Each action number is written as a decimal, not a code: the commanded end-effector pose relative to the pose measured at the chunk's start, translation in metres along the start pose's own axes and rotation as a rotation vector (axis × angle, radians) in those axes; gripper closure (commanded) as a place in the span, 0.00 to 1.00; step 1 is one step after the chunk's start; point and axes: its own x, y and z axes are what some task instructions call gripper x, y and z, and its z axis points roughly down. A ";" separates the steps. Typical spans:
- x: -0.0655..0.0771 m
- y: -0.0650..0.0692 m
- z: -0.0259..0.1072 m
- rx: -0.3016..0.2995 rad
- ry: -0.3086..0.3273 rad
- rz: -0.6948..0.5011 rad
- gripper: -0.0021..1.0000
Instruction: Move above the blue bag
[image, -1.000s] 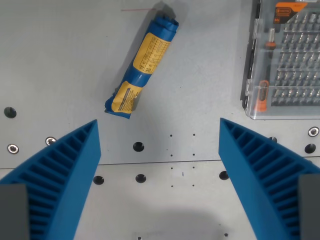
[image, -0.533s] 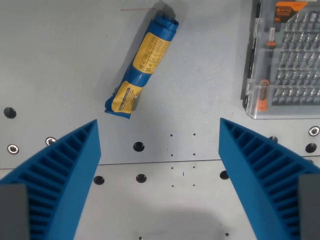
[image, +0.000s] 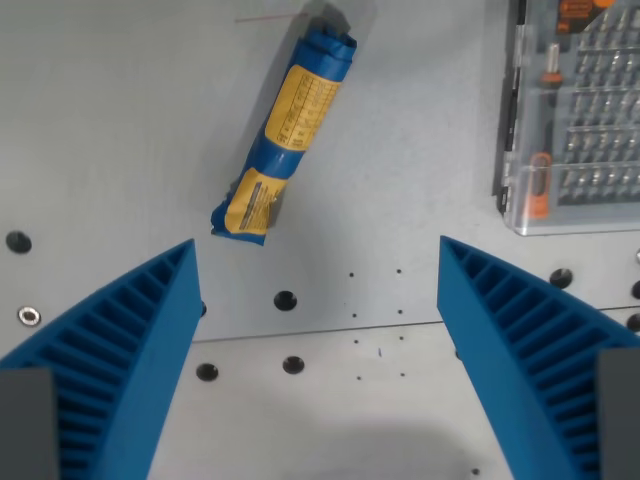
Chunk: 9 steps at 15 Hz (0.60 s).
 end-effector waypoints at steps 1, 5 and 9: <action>-0.004 -0.004 0.013 0.008 0.086 0.141 0.00; -0.005 -0.007 0.032 0.014 0.092 0.214 0.00; -0.005 -0.010 0.052 0.017 0.088 0.287 0.00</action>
